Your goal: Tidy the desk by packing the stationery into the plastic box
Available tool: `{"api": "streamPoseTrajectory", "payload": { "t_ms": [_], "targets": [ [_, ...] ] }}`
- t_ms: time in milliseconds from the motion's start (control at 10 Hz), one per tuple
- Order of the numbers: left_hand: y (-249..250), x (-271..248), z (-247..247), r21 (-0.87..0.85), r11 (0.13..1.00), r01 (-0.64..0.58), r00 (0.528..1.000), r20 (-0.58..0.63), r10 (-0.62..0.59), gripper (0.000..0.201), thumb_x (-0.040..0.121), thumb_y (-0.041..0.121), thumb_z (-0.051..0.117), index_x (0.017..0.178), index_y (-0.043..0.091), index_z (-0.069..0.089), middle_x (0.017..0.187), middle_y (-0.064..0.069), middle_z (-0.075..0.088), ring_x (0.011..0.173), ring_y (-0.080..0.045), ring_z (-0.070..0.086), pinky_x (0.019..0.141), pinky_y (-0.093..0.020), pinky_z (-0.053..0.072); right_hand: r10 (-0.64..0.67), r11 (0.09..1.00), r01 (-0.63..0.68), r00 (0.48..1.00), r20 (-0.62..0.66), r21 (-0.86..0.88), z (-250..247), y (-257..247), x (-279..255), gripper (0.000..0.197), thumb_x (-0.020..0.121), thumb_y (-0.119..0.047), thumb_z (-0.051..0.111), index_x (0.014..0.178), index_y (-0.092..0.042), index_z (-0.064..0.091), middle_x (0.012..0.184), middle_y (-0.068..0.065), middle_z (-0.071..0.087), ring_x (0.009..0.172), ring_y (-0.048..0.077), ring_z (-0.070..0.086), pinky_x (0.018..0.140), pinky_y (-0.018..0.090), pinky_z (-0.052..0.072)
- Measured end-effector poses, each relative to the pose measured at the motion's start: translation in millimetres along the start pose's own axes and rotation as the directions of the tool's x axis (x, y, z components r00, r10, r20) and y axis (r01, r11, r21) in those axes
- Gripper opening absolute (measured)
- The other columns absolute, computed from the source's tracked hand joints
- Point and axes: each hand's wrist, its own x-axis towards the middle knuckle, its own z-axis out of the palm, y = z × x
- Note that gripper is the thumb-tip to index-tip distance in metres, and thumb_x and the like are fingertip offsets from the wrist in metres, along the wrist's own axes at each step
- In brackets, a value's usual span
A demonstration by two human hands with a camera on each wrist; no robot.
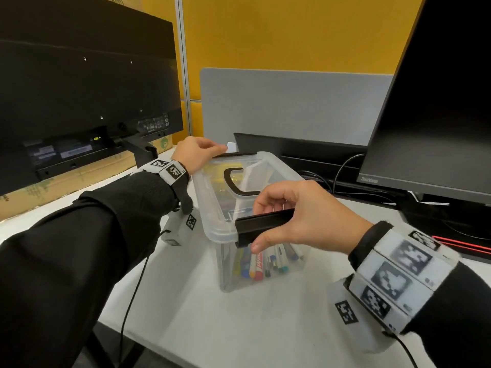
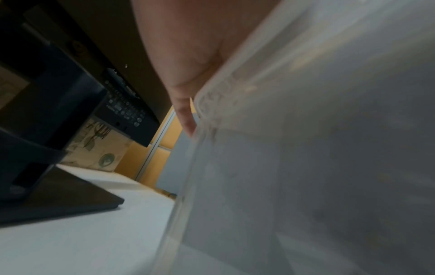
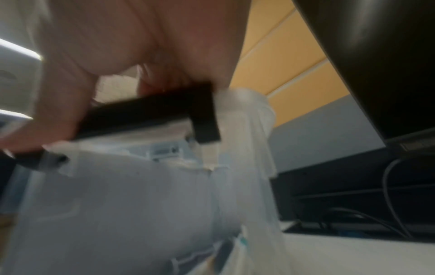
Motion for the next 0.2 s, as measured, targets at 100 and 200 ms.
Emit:
{"api": "streamPoseTrajectory", "payload": {
  "t_ms": [100, 200],
  "targets": [
    [3, -11, -15, 0.089, 0.991, -0.103, 0.991, -0.081, 0.111, 0.041, 0.091, 0.042, 0.051, 0.122, 0.016, 0.058, 0.121, -0.004, 0.062, 0.105, -0.012, 0.054, 0.086, -0.025, 0.04, -0.132, 0.986, 0.121, 0.987, -0.09, -0.117, -8, -5, -33, 0.049, 0.058, -0.048, 0.08, 0.1, -0.04, 0.056, 0.097, -0.021, 0.056, 0.095, -0.002, 0.053, 0.081, 0.008, 0.04],
    [-3, -35, -40, 0.071, 0.985, -0.16, 0.968, -0.182, 0.17, 0.03, 0.09, 0.038, 0.053, 0.112, 0.02, 0.063, 0.109, 0.0, 0.066, 0.1, -0.013, 0.06, 0.088, -0.027, 0.045, -0.079, 0.984, 0.074, 0.997, -0.024, -0.162, -25, -31, -40, 0.018, 0.075, -0.037, 0.072, 0.075, -0.052, 0.063, 0.075, -0.03, 0.06, 0.083, -0.011, 0.058, 0.071, 0.002, 0.04]
  ]
}}
